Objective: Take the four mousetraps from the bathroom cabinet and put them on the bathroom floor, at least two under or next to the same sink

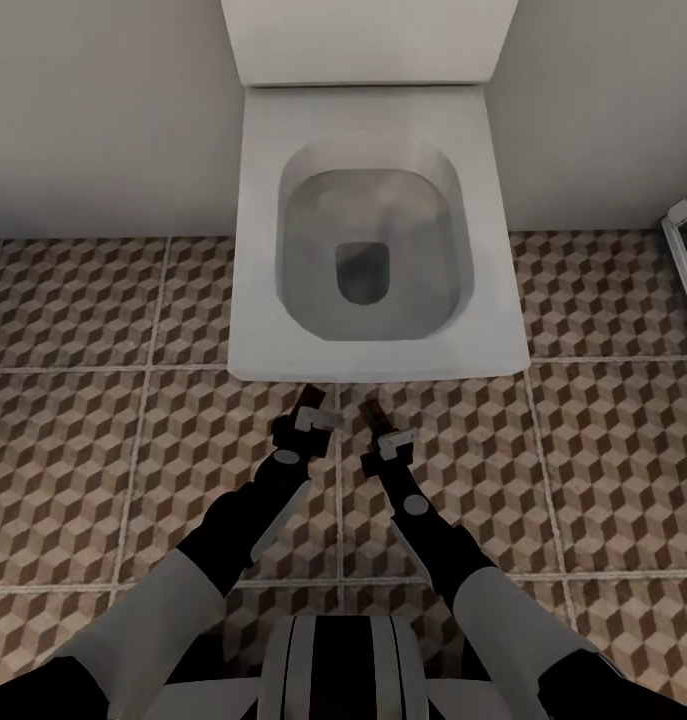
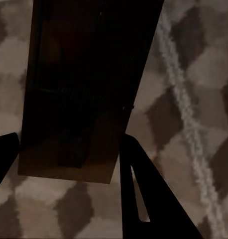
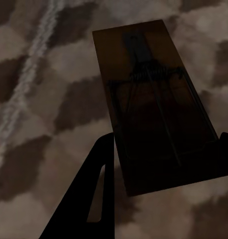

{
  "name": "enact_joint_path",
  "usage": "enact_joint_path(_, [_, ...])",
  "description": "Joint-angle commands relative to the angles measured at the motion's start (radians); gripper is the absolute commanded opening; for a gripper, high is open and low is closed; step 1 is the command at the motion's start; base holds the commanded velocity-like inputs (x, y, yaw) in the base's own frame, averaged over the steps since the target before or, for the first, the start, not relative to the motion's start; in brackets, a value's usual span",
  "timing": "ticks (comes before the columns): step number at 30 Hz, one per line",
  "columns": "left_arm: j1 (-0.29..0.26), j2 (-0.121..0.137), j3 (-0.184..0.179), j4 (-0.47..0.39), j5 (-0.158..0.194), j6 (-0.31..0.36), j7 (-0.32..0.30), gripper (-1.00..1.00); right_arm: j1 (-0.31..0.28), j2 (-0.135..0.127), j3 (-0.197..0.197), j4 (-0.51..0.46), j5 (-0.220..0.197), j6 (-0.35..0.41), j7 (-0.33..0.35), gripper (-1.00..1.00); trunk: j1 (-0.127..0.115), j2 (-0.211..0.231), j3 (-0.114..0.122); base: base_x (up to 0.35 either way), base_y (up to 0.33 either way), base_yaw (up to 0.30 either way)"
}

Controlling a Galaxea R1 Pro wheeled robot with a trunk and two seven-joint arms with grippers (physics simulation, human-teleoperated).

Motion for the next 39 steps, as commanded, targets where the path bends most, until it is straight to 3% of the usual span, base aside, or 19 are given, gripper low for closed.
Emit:
enact_joint_path(1, [-0.001, 0.001, -0.003, 0.005, 0.01, -0.006, 0.009, -1.0, 0.0, 0.0, 0.004, 0.001, 0.005, -0.001, -0.01, -1.0, 0.0, 0.0, 0.0, 0.0, 0.0, 0.0])
enact_joint_path(10, [-0.001, 0.004, -0.003, 0.127, 0.01, -0.176, 0.008, -1.0, 0.0, -0.002, 0.004, -0.003, 0.005, -0.001, -0.01, -1.0, 0.0, 0.0, 0.0, 0.0, 0.0, 0.0])
enact_joint_path(19, [-0.001, 0.004, -0.004, 0.207, 0.01, -0.208, 0.006, -1.0, 0.0, -0.001, 0.005, -0.004, 0.006, -0.001, 0.007, -1.0, 0.0, 0.0, 0.0, 0.0, 0.0, 0.0])
enact_joint_path(26, [-0.001, 0.004, -0.003, 0.281, 0.01, -0.334, -0.068, -1.0, 0.0, 0.0, 0.006, -0.003, 0.007, -0.001, 0.009, -1.0, 0.0, 0.0, 0.0, 0.0, 0.0, 0.0])
enact_joint_path(39, [-0.001, 0.003, -0.002, 0.31, 0.009, -0.36, -0.09, -1.0, 0.0, 0.0, 0.006, -0.003, 0.007, -0.001, 0.01, -1.0, 0.0, 0.0, 0.0, 0.0, 0.0, 0.0])
